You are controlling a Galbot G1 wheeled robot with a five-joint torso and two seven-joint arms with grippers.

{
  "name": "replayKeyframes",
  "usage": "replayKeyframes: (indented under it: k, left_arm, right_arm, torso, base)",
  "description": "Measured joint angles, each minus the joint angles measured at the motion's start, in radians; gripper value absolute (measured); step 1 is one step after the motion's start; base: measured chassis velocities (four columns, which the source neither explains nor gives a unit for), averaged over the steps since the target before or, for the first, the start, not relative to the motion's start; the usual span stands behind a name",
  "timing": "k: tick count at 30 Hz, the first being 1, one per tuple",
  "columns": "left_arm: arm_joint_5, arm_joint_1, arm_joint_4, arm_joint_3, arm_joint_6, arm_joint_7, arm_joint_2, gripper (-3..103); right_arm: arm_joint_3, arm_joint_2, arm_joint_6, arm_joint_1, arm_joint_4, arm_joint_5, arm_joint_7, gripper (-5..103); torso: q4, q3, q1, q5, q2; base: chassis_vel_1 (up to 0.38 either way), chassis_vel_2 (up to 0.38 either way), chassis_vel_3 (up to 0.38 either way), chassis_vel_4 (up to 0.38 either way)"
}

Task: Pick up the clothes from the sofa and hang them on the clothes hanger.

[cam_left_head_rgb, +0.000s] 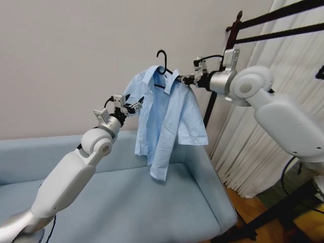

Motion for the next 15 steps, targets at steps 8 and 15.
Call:
replayKeyframes:
  k: [8, 15]
  left_arm:
    - [-0.022, 0.099, -0.009, -0.122, 0.019, -0.033, 0.067, 100]
    - [-0.039, 0.174, -0.018, -0.213, 0.021, -0.033, 0.092, 100]
  right_arm:
    - [0.037, -0.005, -0.018, 0.034, 0.033, 0.116, 0.262, 2]
    - [0.046, -0.010, -0.058, 0.104, -0.004, 0.193, 0.361, 2]
  torso:
    - [0.0000, 0.000, 0.000, 0.0001, 0.000]
    - [0.0001, 0.000, 0.000, 0.0000, 0.000]
  base:
    - [0.000, 0.000, 0.000, 0.000]
    - [0.000, 0.000, 0.000, 0.000]
